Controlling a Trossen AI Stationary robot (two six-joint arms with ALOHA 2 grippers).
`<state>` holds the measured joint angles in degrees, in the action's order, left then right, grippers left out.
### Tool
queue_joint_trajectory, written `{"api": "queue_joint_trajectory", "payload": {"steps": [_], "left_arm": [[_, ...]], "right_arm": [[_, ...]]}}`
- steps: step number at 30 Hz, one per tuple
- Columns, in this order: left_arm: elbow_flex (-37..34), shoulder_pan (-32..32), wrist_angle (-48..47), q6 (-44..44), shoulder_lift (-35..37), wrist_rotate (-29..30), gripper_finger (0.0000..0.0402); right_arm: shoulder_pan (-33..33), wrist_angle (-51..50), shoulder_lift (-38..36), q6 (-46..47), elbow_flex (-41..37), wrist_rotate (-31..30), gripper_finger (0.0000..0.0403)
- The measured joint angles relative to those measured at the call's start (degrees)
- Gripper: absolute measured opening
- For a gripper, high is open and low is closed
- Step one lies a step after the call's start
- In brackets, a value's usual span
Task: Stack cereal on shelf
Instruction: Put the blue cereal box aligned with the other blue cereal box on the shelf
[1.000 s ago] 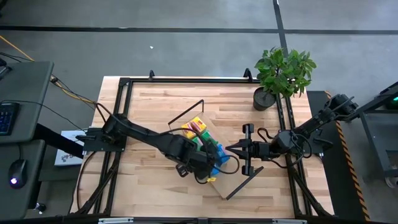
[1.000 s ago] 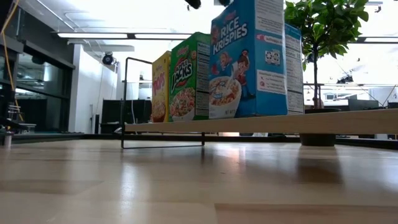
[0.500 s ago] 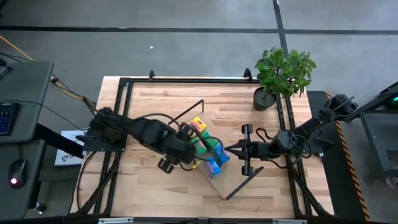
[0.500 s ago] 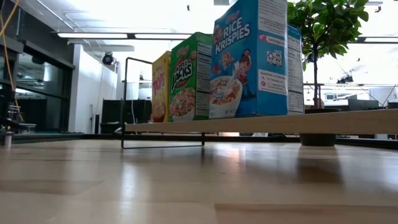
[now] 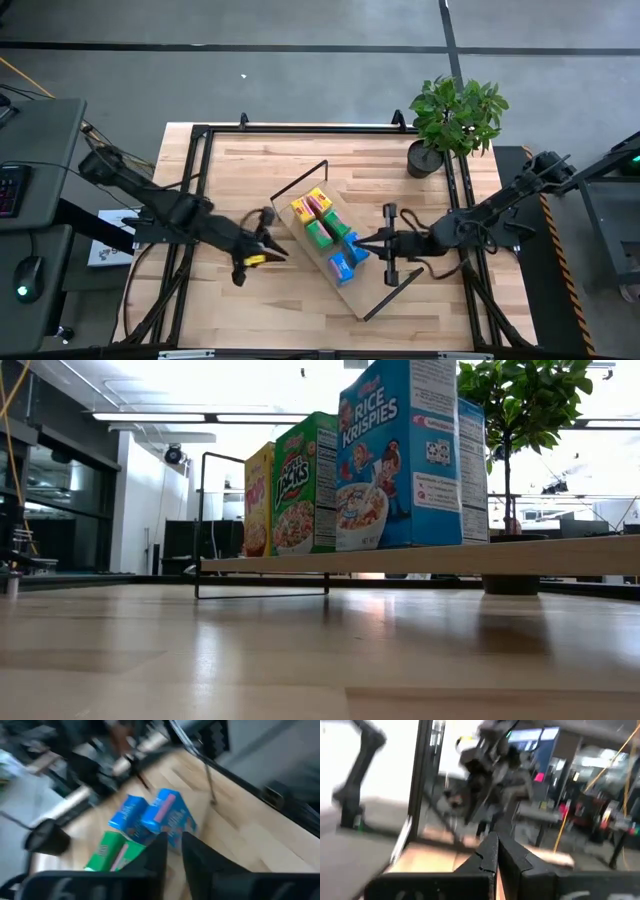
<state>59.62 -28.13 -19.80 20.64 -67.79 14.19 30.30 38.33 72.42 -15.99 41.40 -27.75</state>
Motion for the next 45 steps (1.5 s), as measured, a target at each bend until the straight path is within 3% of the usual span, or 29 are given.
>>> {"api": "queue_joint_trajectory", "payload": {"steps": [3, 6, 10, 15, 21, 29, 45], "left_arm": [[-9.27, -0.68, 11.8, -1.11, 5.07, 5.49, 0.0012], [-15.97, -1.24, 21.89, -3.28, 8.53, 11.98, 0.0005], [-22.09, -1.87, 31.65, -1.14, 11.0, 13.89, 0.0002], [-22.93, -2.08, 33.79, -0.55, 12.74, 14.94, 0.0001], [-22.93, -2.44, 33.61, -1.06, 13.04, 14.94, 0.0], [-22.93, -2.44, 33.51, -1.03, 13.04, 14.94, 0.0], [-22.93, -2.42, 33.4, -1.97, 13.02, 14.95, 0.0]], "right_arm": [[-0.02, -20.34, 1.67, 5.47, 7.92, -0.13, 0.0], [0.0, -37.39, 5.39, 8.48, 15.93, 0.37, 0.0], [1.2, -54.35, 11.15, 8.5, 26.79, 7.6, 0.0], [3.26, -68.51, 17.19, 13.15, 39.43, 14.6, 0.0], [3.87, -83.47, 23.91, 15.67, 49.79, 17.61, 0.0], [2.5, -93.14, 29.94, 8.15, 53.4, 23.36, 0.0], [-0.44, -90.89, 30.41, 8.19, 53.4, 25.4, 0.0]]}}
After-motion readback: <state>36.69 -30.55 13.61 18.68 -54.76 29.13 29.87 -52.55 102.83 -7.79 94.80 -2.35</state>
